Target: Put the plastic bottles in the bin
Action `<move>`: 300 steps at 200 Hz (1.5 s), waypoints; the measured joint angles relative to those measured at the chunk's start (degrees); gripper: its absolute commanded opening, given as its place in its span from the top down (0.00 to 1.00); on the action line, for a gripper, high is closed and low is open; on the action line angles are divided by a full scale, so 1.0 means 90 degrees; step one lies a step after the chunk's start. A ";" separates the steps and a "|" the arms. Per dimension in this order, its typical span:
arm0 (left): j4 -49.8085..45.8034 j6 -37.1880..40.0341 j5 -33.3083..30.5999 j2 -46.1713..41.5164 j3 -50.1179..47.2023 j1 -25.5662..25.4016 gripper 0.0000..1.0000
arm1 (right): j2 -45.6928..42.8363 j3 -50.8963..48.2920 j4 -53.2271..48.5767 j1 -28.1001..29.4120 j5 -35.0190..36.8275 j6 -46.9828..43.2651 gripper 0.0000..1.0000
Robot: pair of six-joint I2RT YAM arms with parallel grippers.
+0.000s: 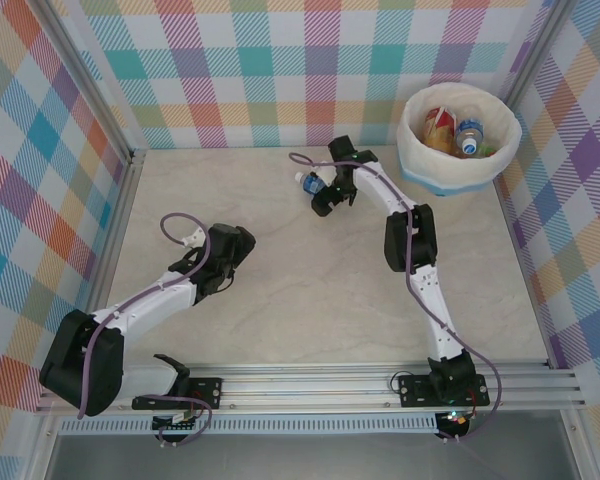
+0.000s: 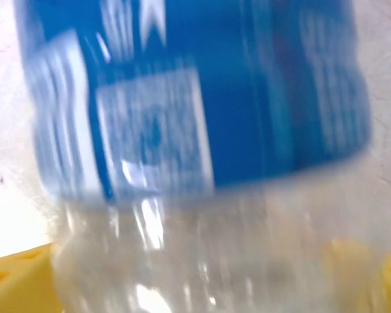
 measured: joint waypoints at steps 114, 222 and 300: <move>0.0002 0.0112 0.0287 0.0291 0.0061 0.0007 0.00 | -0.1994 -0.2844 0.1450 0.0121 -0.0075 0.0670 0.47; 0.1095 0.1217 0.1596 0.0610 0.0151 -0.0002 0.00 | -0.5719 -0.5289 0.3133 0.0073 -0.0964 0.1256 0.50; 0.1722 0.2261 0.2234 0.0801 0.0981 -0.0806 0.00 | -0.6773 -0.4913 0.3313 -0.1632 -0.1241 0.2552 0.49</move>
